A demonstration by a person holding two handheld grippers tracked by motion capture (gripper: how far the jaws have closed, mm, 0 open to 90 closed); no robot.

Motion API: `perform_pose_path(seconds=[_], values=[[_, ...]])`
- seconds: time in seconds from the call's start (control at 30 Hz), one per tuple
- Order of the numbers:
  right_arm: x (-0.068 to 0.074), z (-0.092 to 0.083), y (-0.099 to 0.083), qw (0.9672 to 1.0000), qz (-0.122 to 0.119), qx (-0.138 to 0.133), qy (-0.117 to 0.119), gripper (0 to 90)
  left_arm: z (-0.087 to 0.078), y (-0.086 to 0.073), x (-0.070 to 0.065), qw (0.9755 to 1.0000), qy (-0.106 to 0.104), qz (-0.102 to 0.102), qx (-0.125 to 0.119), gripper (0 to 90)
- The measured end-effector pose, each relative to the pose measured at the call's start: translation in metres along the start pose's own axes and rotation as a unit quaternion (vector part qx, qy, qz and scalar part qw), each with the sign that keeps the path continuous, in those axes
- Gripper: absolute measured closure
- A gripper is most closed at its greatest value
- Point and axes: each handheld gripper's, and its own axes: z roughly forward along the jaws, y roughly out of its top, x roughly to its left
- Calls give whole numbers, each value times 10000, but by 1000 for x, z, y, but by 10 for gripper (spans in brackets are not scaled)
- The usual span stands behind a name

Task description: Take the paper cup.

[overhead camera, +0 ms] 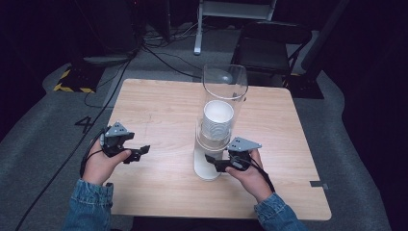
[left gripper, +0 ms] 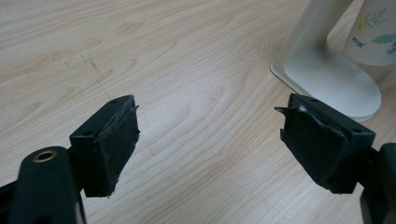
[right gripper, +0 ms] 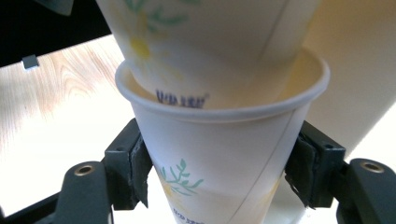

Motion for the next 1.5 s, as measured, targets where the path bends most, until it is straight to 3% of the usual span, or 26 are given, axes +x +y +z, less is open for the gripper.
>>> perform_pose_path(seconds=[0.4,0.73,0.93,1.07,1.5], values=[[-2,1,-9,9983,11,575,87,320,0,0,0,10000,-27,-24,-17,188],[-9,-10,-12,9984,53,569,-21,320,1,2,0,10000,-32,-31,-24,189],[-18,-20,-16,9977,0,618,-277,320,4,2,0,10000,-49,-47,1,189],[-28,-30,-17,9960,-98,656,-605,320,5,4,0,10000,-59,4,29,188],[-53,-57,-12,9940,328,304,-999,320,6,3,0,10000,-63,-18,40,188]])
